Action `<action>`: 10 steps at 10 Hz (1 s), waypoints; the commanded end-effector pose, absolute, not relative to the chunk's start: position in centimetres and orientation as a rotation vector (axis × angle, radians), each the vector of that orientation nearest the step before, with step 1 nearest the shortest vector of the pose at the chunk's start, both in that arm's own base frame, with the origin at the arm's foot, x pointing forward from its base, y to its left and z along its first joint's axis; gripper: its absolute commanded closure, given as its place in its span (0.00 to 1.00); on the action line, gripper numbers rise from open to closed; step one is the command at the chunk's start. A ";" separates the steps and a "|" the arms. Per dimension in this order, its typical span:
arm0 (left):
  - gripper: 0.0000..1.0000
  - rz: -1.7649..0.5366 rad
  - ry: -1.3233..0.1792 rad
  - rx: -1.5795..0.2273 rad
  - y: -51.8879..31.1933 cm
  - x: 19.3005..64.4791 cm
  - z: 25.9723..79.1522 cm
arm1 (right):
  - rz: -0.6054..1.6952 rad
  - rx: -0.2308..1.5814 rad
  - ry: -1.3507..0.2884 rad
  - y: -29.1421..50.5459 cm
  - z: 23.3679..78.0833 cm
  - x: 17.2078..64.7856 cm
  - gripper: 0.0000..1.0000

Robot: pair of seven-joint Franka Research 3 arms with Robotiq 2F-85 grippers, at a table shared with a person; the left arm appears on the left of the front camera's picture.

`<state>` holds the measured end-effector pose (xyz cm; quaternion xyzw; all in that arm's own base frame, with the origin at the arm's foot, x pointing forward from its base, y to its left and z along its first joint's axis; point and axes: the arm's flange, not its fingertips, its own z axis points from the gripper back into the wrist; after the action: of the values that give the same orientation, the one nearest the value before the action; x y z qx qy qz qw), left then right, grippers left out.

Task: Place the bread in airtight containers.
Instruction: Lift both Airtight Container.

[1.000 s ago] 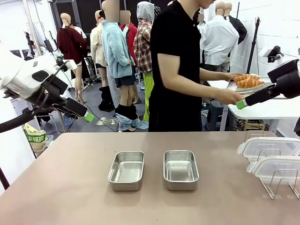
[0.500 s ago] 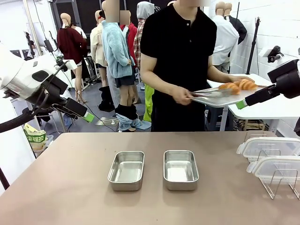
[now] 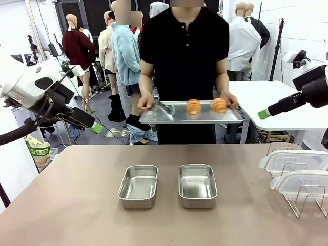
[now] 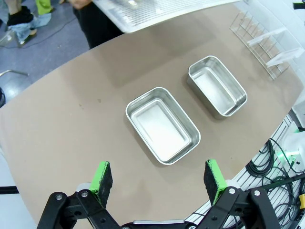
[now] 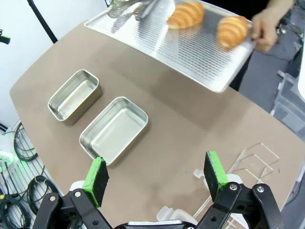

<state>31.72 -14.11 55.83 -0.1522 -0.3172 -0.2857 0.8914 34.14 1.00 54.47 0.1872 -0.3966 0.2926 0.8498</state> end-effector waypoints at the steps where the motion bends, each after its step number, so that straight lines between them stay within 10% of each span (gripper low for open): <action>1: 0.00 -0.592 -0.655 -0.323 -14.0 31.8 55.8 | 0.624 0.399 -0.835 1.1 54.4 34.2 0.00; 10: 0.00 -0.592 -0.655 -0.323 -14.0 31.8 55.8 | 0.624 0.399 -0.835 1.1 54.4 34.2 0.00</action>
<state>31.72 -14.11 55.83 -0.1521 -0.3172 -0.2856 0.8914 34.14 1.00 54.47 0.1871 -0.3966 0.2926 0.8498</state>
